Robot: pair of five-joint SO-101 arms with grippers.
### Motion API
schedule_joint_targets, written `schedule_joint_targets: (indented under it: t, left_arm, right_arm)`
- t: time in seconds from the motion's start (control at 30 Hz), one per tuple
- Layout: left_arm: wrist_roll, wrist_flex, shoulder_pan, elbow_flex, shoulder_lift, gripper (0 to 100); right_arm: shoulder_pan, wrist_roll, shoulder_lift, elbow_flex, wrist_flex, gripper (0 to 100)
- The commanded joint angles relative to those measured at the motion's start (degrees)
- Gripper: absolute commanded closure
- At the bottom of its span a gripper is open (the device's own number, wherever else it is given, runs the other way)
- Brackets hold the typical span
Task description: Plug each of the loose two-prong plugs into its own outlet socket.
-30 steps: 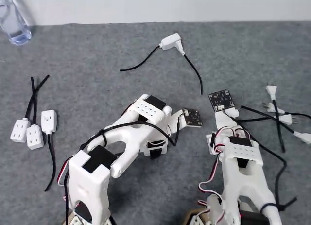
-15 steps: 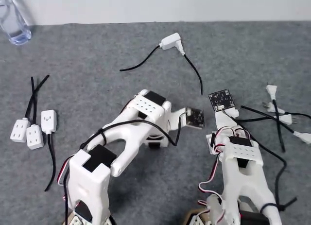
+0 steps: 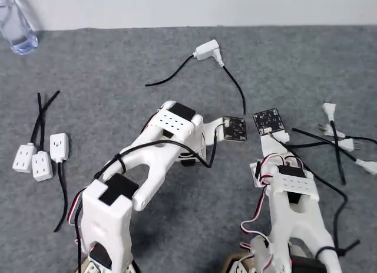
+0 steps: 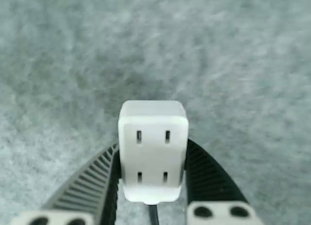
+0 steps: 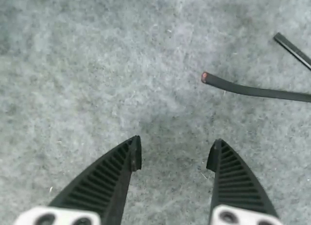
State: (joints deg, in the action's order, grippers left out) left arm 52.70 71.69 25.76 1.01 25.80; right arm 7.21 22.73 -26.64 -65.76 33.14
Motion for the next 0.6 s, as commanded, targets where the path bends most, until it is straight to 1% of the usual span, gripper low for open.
schedule_joint_targets:
  t: [0.0, 0.2, 0.37, 0.43, 0.57]
  left_arm:
    - [0.53, -1.76, -0.26, -2.51, 3.08, 99]
    - [0.44, -0.79, 0.18, -6.11, 6.07, 99]
    - [0.44, 0.62, 0.70, -6.20, 6.07, 98]
    - [0.26, 0.70, 0.26, -6.20, 5.89, 94]
    - [0.18, 3.08, 0.26, -6.20, 5.54, 80]
  right_arm:
    - [0.04, 0.70, 0.13, 3.25, -1.27, 77.3]
    - [0.04, 0.70, 0.13, 2.99, -2.24, 77.3]
    - [0.04, 0.70, 0.22, 2.99, -2.33, 77.3]
    - [0.04, 0.70, 0.22, 2.99, -2.33, 77.3]
    - [0.04, 0.70, 0.22, 2.99, -2.33, 77.3]
